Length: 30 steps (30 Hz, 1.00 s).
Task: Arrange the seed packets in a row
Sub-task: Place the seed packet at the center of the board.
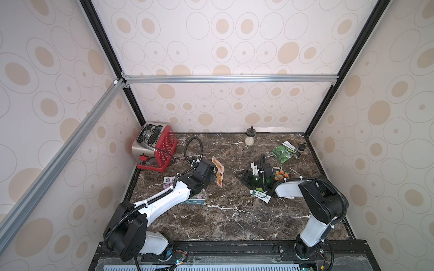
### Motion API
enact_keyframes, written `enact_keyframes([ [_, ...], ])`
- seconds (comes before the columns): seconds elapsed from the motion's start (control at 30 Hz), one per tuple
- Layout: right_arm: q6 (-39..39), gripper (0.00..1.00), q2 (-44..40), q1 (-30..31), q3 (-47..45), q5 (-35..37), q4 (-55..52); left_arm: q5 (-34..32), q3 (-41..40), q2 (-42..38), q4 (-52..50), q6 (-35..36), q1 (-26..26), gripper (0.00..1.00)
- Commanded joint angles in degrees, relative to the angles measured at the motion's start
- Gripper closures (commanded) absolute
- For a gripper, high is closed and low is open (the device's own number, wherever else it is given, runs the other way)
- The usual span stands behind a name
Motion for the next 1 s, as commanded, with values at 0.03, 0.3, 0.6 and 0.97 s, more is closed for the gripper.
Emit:
enact_keyframes([
  [0.03, 10.97, 0.3, 4.07, 2.29, -0.93, 0.92, 13.69, -0.78, 1.03, -0.04, 2.25, -3.26, -0.27, 1.0],
  [0.3, 18.88, 0.3, 9.77, 5.71, 1.99, 0.61, 18.65, 0.0, 0.49, 0.03, 3.91, -4.84, -0.48, 1.0],
  [0.6, 25.3, 0.33, 13.38, 9.92, 5.31, 2.29, 21.3, 0.83, -0.61, 0.01, 5.48, -5.33, -0.62, 1.0],
  [0.97, 24.22, 0.83, 12.57, 11.7, 5.77, 6.07, 20.81, 1.77, -3.66, -1.45, 6.03, -5.33, -0.97, 1.0],
])
